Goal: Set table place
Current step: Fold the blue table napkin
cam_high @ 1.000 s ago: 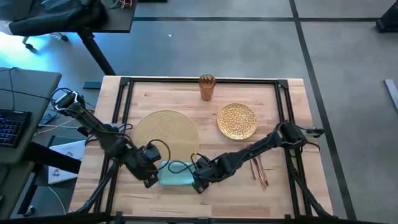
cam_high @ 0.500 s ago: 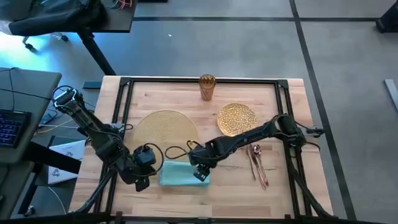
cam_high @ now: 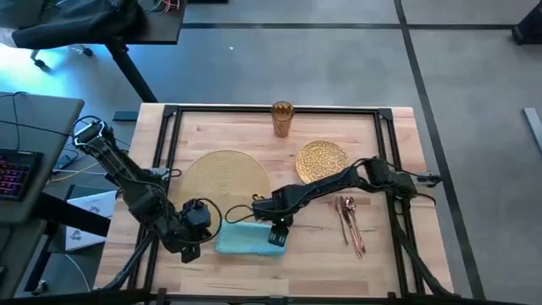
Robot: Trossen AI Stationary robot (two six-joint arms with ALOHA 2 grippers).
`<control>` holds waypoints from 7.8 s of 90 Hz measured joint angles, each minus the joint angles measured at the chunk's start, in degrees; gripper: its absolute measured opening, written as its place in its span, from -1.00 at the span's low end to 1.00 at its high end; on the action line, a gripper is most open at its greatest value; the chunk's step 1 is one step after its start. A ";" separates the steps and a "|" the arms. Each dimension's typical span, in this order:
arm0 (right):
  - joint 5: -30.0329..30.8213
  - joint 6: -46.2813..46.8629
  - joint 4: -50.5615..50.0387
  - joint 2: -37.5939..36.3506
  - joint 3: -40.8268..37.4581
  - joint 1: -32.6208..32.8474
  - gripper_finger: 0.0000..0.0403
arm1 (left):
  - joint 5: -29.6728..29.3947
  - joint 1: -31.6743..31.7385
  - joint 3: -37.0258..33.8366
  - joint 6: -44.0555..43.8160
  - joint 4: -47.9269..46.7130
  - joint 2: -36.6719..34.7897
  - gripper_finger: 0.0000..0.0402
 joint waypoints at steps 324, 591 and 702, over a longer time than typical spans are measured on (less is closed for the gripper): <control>8.24 -7.53 -32.47 -11.23 33.23 5.77 -1.00 | -8.73 5.37 -0.07 19.33 12.61 -5.81 -0.80; 32.62 18.86 -40.72 -8.59 33.67 19.74 -1.00 | -2.44 21.80 -23.06 34.19 30.02 -20.71 -0.98; 19.31 6.69 -29.53 -13.22 33.65 16.55 -1.00 | 16.25 20.06 -13.95 39.03 87.34 31.21 -0.11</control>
